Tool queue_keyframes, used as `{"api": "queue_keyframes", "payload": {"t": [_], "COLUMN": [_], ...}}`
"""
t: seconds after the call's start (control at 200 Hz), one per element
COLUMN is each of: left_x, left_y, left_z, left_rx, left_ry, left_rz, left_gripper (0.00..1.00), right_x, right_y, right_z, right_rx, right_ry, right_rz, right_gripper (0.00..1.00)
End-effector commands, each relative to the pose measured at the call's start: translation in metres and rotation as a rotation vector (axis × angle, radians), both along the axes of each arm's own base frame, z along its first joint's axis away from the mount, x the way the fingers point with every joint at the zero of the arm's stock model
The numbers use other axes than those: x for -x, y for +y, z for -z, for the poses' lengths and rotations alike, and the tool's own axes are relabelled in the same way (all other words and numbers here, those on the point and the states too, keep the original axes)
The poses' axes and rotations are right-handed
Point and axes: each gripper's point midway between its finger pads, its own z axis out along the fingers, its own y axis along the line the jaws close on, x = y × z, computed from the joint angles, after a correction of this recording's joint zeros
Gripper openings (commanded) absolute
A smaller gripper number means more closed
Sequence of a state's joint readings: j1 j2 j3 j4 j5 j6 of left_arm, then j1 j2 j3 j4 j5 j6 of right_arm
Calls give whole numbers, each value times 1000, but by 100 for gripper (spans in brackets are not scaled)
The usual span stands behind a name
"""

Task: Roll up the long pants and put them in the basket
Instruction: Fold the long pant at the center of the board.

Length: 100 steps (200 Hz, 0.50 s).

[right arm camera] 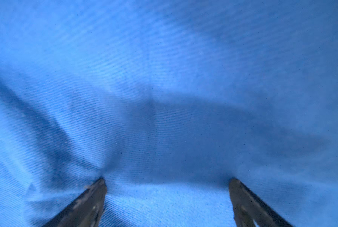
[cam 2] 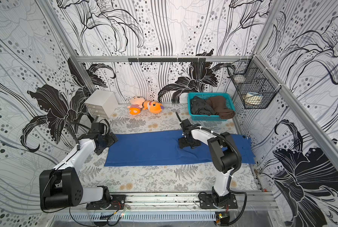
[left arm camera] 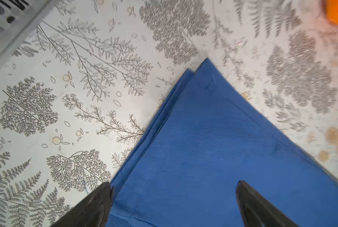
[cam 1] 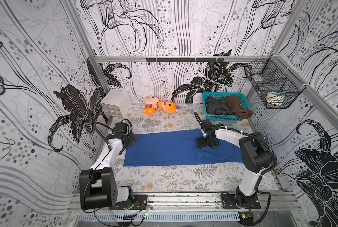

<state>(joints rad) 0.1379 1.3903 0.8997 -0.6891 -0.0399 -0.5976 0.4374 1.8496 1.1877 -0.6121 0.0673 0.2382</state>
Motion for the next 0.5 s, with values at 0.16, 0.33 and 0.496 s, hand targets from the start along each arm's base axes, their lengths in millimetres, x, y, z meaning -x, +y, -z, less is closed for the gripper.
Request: {"api": "queue_keyframes", "payload": {"t": [0.16,0.33,0.496], "left_x": [-3,2,-6], "left_y": [22,24,9], "left_z": [20,37,58], "left_rx": [-58,-42,38], "left_ry": [106,167,194], "left_rz": [30,46,129], "left_gripper": [99,99,100], "right_x": [5,7,7], "right_y": [22,33,44], "right_z": [-38,-43,-43], "right_rx": [-97,-159,-221], "right_ry": [-40,-40,-31], "right_rz": [-74,-105,-119], "right_gripper": [100,100,100]}}
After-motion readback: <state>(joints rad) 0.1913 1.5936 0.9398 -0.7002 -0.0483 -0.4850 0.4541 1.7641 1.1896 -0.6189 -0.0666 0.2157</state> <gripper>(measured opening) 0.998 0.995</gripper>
